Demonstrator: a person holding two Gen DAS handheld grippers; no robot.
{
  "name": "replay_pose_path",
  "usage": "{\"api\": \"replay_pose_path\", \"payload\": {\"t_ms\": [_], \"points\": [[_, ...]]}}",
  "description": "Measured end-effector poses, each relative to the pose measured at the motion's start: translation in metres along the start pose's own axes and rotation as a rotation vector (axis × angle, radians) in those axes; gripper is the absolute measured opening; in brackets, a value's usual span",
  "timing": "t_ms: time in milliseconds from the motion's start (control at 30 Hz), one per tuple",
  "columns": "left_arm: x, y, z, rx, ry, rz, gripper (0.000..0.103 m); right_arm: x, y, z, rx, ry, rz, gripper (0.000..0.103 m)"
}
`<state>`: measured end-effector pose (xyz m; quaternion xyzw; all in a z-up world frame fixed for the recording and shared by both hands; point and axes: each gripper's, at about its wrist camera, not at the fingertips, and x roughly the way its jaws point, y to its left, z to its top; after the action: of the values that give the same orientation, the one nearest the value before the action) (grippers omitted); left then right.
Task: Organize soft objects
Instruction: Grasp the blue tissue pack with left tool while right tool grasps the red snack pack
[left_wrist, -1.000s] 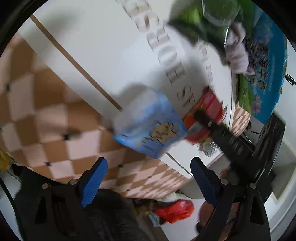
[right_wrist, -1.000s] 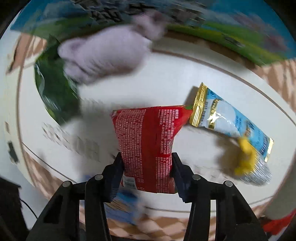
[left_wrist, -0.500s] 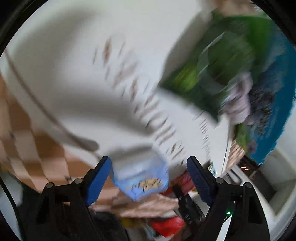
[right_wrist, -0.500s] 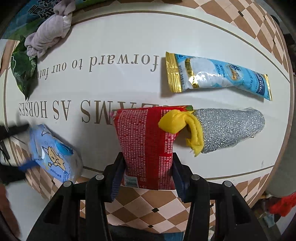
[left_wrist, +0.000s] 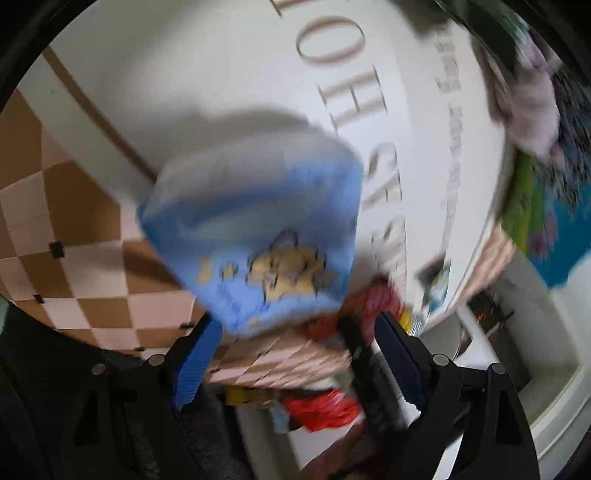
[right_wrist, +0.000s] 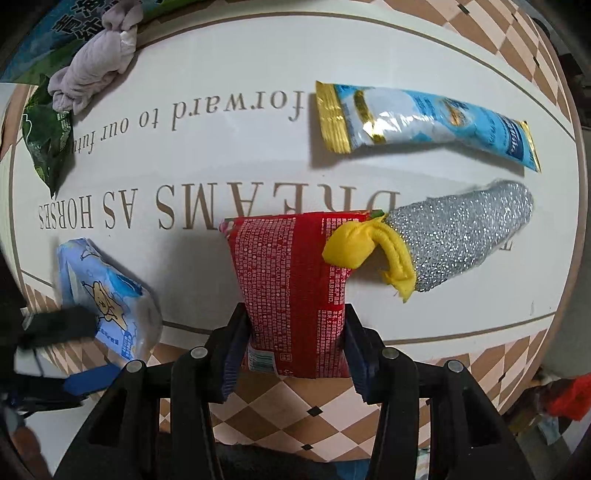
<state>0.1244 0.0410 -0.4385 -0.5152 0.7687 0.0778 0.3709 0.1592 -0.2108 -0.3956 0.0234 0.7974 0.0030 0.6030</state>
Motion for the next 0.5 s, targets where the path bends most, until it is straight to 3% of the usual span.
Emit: {"api": "replay_pose_path", "payload": {"t_ms": [133,500], "points": [[-0.006,-0.018,0.012,0.029,-0.074,0.091,0.084,0.001,-0.002,-0.005,-0.002,-0.006,-0.016,0.051],[0.000,-0.082,0.006,0.563,-0.233,0.705,0.084,0.007,0.003,-0.014,-0.030,-0.018,-0.055,0.051]]}}
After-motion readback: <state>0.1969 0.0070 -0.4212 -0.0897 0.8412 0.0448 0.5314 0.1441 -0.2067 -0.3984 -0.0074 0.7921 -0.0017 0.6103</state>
